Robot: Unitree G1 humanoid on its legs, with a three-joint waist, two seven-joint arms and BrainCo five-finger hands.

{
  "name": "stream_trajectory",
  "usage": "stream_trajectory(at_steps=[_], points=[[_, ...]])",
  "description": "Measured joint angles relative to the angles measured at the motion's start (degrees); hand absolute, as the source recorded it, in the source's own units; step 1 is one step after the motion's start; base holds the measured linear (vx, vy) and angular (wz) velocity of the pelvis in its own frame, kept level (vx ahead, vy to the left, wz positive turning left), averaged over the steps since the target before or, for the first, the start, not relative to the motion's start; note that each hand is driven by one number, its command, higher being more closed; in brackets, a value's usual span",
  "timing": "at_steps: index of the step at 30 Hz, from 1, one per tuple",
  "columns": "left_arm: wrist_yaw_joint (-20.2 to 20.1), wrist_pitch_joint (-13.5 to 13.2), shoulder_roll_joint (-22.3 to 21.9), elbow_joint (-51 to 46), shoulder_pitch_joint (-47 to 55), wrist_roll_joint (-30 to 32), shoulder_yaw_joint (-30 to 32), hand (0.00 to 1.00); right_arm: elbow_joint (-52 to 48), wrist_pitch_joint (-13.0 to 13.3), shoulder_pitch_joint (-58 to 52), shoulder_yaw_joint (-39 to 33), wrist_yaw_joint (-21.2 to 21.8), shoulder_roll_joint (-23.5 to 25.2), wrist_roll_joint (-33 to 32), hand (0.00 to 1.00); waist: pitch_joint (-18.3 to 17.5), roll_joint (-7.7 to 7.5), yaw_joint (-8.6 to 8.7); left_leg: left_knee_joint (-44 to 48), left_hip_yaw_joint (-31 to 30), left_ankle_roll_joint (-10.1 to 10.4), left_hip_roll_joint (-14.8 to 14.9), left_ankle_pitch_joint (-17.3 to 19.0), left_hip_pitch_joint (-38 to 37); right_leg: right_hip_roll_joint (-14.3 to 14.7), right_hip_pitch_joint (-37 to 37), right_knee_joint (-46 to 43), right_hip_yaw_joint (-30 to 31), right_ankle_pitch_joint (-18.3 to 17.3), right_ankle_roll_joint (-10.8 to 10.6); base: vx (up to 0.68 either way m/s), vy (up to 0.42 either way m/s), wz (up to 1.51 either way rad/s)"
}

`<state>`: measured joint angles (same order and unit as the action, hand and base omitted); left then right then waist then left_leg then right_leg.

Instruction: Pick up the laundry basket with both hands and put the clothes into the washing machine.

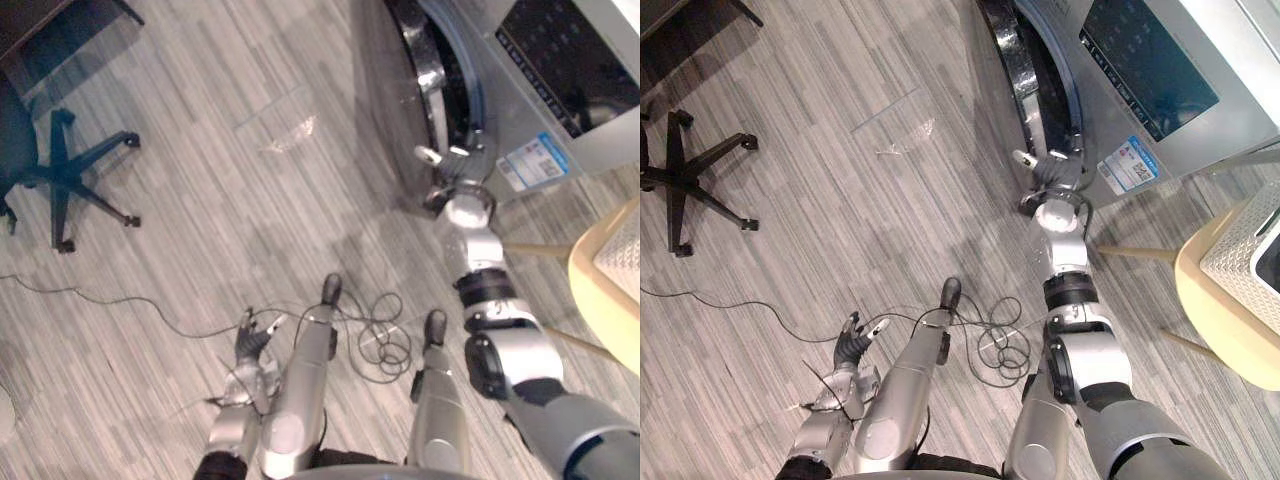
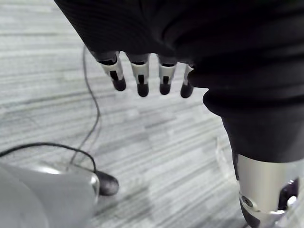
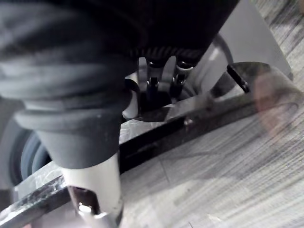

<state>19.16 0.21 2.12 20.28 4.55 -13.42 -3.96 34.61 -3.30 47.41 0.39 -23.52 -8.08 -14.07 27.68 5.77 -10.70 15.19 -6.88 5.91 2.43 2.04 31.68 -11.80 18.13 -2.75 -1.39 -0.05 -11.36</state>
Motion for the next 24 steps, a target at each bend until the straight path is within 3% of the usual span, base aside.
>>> stream_trajectory(at_steps=[2, 6, 11, 14, 17, 21, 22, 24], points=[[-0.02, 0.03, -0.03, -0.47, -0.01, 0.06, -0.33, 0.0, -2.81, -0.69, -2.44, 6.79, 1.47, 2.79, -0.13, 0.0, -0.17, -0.16, -1.08, -3.6, -0.17, 0.84, 0.96, -2.62, -1.36, 0.49, -0.32, 0.1, -1.01, 1.82, 0.93, 0.03, -0.086, 0.37], [0.02, 0.45, -1.2, -0.57, -0.21, 0.08, -0.37, 0.0, -7.12, -0.7, -6.87, 17.18, 6.87, 8.95, -3.94, 0.0, -1.95, -0.56, -2.79, -7.14, -0.1, 0.75, 2.87, -6.93, -2.86, 2.0, -0.92, 0.13, -2.37, 1.7, 1.08, 0.11, -0.12, 0.08], [0.07, 0.68, -1.94, -0.61, -0.2, 0.12, -0.11, 0.0, -11.77, 0.4, -9.93, 22.11, 9.43, 11.11, -6.43, 0.0, -5.01, -1.62, -2.63, -7.31, 1.38, 0.98, 2.66, -7.37, -4.7, 1.63, -2.35, 0.57, -1.53, 1.55, 1.07, 0.1, -0.04, -0.07], [0.09, 0.71, -1.8, -0.16, -0.29, 0.26, 0.1, 0.0, -14.66, 1.03, -11.49, 22.29, 9.84, 10.42, -8.1, 0.0, -5.71, -2.78, -1.79, -7.39, 2.16, 1.87, 2.87, -7.93, -5.87, 1.72, -2.87, 0.82, -0.23, 1.55, 1.09, -0.01, -0.038, -0.17], [0.09, 1.25, -1.77, 1.55, -0.45, 0.73, 0.07, 0.0, -18.56, 2.27, -15.73, 22.51, 10.04, 9.3, -8.34, 0.0, -6.93, -3.1, 0.46, -9.81, 2.51, 1.84, 3.74, -7.93, -6.61, 2.31, -2.11, 0.92, 0.23, 1.58, 1.34, -0.08, -0.02, -0.13], [0.72, 2.43, -0.43, 4.95, -3.04, 3.56, 0.14, 0.0, -21.49, 2.89, -25.08, 22.04, 10.3, 6.82, -8.41, 0.0, -8.42, -4.58, 1.41, -12.6, 4.28, 1.52, 4.68, -8.15, -7.76, 3.12, -0.53, 0.9, 1.92, 2.05, 1.7, -0.09, -0.024, -0.28], [1.09, 3.22, 0.35, 5.45, -4.23, 4.85, 0.53, 0.0, -23.24, 2.89, -30.18, 21.34, 10.82, 6.33, -8.4, 0.0, -8.88, -5.23, 2.86, -12.88, 5.06, 1.52, 4.71, -8.16, -7.77, 3.43, 0.07, 0.87, 2.76, 2.34, 1.66, -0.06, -0.026, -0.3], [1.14, 3.46, 1.13, 7.46, -6.3, 5.42, 2.14, 0.0, -24.66, 2.88, -35.25, 19.72, 11.49, 6.32, -8.4, 0.0, -9.31, -6.0, 4.06, -13.03, 6.1, 1.49, 4.7, -8.17, -7.78, 3.45, 0.81, 1.07, 3.98, 2.9, 1.62, -0.06, -0.021, -0.38]])
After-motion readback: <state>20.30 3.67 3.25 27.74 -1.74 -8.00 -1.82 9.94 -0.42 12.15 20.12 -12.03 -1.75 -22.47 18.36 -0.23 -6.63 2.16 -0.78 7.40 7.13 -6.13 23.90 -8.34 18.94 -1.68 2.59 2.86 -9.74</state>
